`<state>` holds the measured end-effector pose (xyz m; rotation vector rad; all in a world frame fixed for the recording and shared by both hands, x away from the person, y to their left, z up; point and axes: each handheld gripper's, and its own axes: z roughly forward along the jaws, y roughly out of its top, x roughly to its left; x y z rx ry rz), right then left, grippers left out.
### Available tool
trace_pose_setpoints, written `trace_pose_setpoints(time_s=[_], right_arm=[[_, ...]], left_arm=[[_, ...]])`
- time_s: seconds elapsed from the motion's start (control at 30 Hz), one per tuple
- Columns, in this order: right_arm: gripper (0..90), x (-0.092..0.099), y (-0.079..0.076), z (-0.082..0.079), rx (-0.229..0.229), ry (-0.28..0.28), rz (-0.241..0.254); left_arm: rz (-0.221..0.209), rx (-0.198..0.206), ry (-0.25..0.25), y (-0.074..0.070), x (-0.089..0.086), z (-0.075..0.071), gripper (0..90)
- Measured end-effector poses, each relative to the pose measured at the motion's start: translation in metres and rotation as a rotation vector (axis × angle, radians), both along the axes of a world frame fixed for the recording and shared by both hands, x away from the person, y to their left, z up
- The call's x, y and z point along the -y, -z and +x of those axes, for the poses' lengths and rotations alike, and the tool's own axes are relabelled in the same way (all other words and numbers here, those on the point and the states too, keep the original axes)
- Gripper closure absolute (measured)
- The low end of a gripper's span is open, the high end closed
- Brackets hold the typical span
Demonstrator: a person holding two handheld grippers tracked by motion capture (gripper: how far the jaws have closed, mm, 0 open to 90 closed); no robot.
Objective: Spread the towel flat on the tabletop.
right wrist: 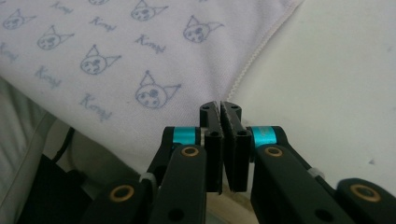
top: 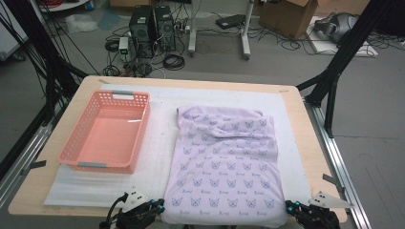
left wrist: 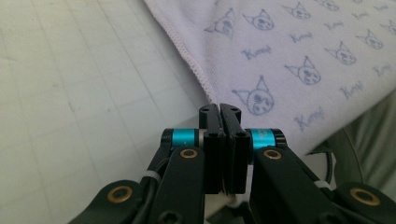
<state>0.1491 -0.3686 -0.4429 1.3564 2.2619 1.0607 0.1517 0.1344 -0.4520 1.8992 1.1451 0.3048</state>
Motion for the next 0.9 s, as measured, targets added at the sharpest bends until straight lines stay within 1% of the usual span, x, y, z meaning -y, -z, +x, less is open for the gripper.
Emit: trace_pose_setpoints(time_s=[0.03, 0.07, 0.1, 0.13, 0.17, 0.2, 0.23, 0.3, 0.33, 0.37, 0.4, 0.47, 0.5, 0.53, 0.57, 0.6, 0.63, 0.67, 0.73, 0.77, 0.83, 0.9], right_arm=[[74.9, -0.001, -0.001, 0.0, 0.01, 0.001, 0.001], [66.8, -0.002, -0.001, 0.002, 0.018, 0.017, 0.008], [62.8, -0.002, -0.002, 0.004, 0.025, 0.027, 0.021], [59.6, -0.003, -0.002, 0.006, 0.034, 0.033, 0.033], [55.2, -0.003, -0.002, 0.009, 0.045, 0.038, 0.033], [52.8, -0.004, -0.002, 0.013, 0.054, 0.049, 0.037], [52.8, -0.004, -0.001, 0.016, 0.06, 0.054, 0.035], [52.5, -0.006, 0.002, 0.024, 0.06, 0.063, 0.026], [52.6, -0.008, 0.003, 0.027, 0.062, 0.066, 0.017], [54.2, -0.009, 0.004, 0.031, 0.063, 0.066, 0.006], [57.3, -0.011, 0.005, 0.033, 0.058, 0.063, -0.002], [62.7, -0.012, 0.006, 0.037, 0.067, 0.058, -0.024], [66.2, -0.012, 0.006, 0.039, 0.064, 0.055, -0.028], [72.0, -0.011, 0.006, 0.04, 0.062, 0.056, -0.026], [81.2, -0.01, 0.006, 0.04, 0.054, 0.052, -0.016], [86.8, -0.008, 0.006, 0.04, 0.045, 0.029, 0.008], [87.0, -0.009, 0.006, 0.039, 0.04, 0.026, 0.013], [87.3, -0.009, 0.006, 0.038, 0.044, 0.02, 0.003], [87.6, -0.008, 0.004, 0.035, 0.034, 0.009, -0.002], [87.7, -0.007, 0.004, 0.033, 0.031, 0.005, -0.002], [87.8, -0.003, 0.004, 0.026, 0.028, -0.011, 0.003], [88.0, 0.0, 0.003, 0.019, 0.021, -0.032, 0.001]], left_arm=[[-0.002, 0.011, -0.01, 0.0, -0.001, 0.002, 78.0], [-0.002, 0.032, -0.025, 0.0, -0.002, 0.004, 70.4], [-0.004, 0.048, -0.031, 0.0, -0.003, 0.008, 63.1], [-0.004, 0.055, -0.034, 0.001, -0.003, 0.011, 59.2], [-0.006, 0.059, -0.033, 0.002, -0.003, 0.016, 56.9], [-0.008, 0.059, -0.035, 0.002, -0.001, 0.02, 53.6], [-0.018, 0.062, -0.035, 0.002, 0.0, 0.025, 51.9], [-0.034, 0.073, -0.03, 0.001, 0.004, 0.033, 48.8], [-0.036, 0.077, -0.023, 0.001, 0.007, 0.037, 47.2], [-0.035, 0.083, -0.009, 0.002, 0.01, 0.042, 46.2], [-0.028, 0.079, 0.003, 0.002, 0.013, 0.047, 45.7], [-0.028, 0.055, 0.019, 0.006, 0.019, 0.056, 43.9], [-0.024, 0.068, 0.02, 0.006, 0.021, 0.058, 43.8], [0.007, 0.081, 0.022, 0.006, 0.023, 0.057, 47.2], [0.069, 0.125, 0.019, 0.006, 0.027, 0.054, 54.5], [0.09, 0.157, 0.057, 0.007, 0.028, 0.051, 70.1], [0.091, 0.158, 0.065, 0.007, 0.029, 0.049, 82.3], [0.101, 0.155, 0.063, 0.006, 0.03, 0.047, 84.7], [0.081, 0.129, 0.06, 0.005, 0.026, 0.043, 85.4], [0.067, 0.124, 0.058, 0.005, 0.022, 0.04, 85.4], [0.051, 0.103, 0.064, 0.004, 0.017, 0.033, 85.4], [0.054, 0.104, 0.075, 0.004, 0.013, 0.024, 85.4]])
